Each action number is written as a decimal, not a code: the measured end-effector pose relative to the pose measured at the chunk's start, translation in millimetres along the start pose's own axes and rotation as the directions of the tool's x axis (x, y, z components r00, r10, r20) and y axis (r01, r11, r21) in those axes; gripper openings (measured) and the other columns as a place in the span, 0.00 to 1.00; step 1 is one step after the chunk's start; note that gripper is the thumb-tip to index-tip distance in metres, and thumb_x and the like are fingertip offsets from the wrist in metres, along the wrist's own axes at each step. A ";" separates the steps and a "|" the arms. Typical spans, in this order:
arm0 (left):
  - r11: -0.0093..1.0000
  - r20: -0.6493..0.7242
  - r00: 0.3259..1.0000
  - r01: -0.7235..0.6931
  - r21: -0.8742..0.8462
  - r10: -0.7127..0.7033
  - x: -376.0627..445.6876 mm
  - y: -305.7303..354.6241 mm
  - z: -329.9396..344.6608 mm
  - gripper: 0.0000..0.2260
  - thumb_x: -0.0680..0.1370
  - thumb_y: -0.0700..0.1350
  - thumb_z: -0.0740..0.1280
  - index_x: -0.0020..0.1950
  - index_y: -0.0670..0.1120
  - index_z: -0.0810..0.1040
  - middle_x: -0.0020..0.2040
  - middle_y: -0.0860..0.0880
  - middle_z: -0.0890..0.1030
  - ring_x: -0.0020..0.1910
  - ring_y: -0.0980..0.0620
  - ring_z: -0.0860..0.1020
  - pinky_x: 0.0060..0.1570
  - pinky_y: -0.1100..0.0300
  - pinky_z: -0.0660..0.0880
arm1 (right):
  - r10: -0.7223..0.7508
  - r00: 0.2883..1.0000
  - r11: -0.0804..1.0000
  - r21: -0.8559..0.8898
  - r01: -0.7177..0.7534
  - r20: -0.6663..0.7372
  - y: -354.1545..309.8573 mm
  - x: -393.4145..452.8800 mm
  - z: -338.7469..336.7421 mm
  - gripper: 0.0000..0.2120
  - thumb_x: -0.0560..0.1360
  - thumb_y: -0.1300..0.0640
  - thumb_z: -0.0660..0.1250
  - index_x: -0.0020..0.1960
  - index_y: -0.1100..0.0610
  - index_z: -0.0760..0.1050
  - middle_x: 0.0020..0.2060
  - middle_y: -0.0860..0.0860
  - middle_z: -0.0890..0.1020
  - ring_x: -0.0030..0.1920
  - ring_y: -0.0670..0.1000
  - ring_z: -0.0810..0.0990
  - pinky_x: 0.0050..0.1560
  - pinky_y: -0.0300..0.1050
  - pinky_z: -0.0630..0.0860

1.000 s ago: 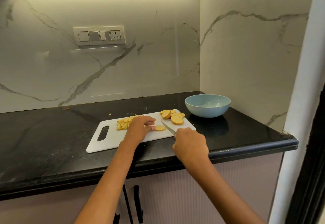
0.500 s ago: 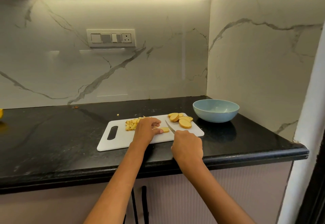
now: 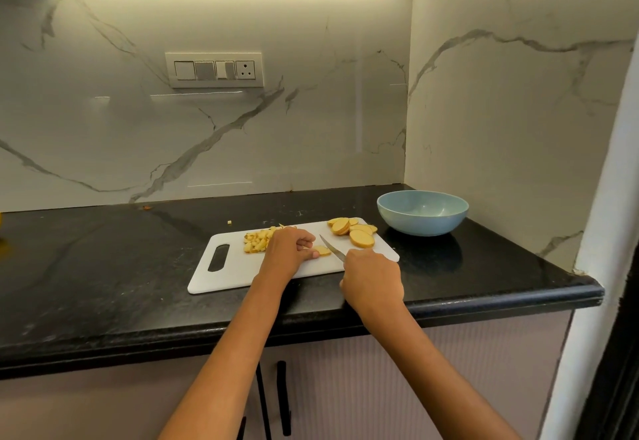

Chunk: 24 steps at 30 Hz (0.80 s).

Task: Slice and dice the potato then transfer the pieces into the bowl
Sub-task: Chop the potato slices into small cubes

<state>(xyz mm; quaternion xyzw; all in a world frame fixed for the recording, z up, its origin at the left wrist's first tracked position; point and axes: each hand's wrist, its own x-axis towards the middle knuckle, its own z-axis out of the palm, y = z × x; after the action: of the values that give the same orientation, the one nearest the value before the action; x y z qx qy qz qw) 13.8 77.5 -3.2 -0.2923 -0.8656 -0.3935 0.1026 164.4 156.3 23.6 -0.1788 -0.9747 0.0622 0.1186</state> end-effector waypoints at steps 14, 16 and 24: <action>0.995 0.069 0.998 -0.023 0.096 0.016 0.1 2.6 -0.7 0.11 0.74 0.43 0.70 0.55 0.42 0.82 0.55 0.45 0.81 0.53 0.48 0.76 0.50 0.61 0.69 | -0.005 1.000 1.000 0.001 0.005 -0.028 -13.6 -10.4 2.0 0.13 0.81 0.58 0.58 0.64 0.58 0.70 0.55 0.54 0.78 0.54 0.52 0.78 0.49 0.42 0.73; 0.992 0.079 0.997 -0.012 0.122 0.002 1.7 4.5 -1.2 0.11 0.74 0.43 0.70 0.55 0.42 0.82 0.56 0.44 0.81 0.54 0.48 0.76 0.51 0.61 0.69 | -0.014 1.000 1.000 -0.008 0.013 -0.028 -16.6 -10.0 2.1 0.13 0.81 0.59 0.57 0.64 0.59 0.70 0.55 0.55 0.78 0.54 0.52 0.78 0.50 0.43 0.73; 0.974 0.118 0.993 -0.004 0.227 -0.024 7.1 7.5 -4.1 0.11 0.75 0.46 0.69 0.56 0.45 0.82 0.58 0.46 0.80 0.56 0.49 0.76 0.49 0.64 0.66 | -0.024 0.999 0.999 -0.024 0.024 -0.024 -22.5 3.5 0.7 0.13 0.81 0.60 0.58 0.65 0.58 0.69 0.58 0.54 0.76 0.56 0.52 0.77 0.51 0.42 0.71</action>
<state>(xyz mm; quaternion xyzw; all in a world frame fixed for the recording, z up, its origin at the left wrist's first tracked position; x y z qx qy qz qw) 12.2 81.4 7.0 -0.2975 -0.9108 -0.2745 0.0811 153.6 136.7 27.4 -0.1693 -0.9759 0.0469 0.1292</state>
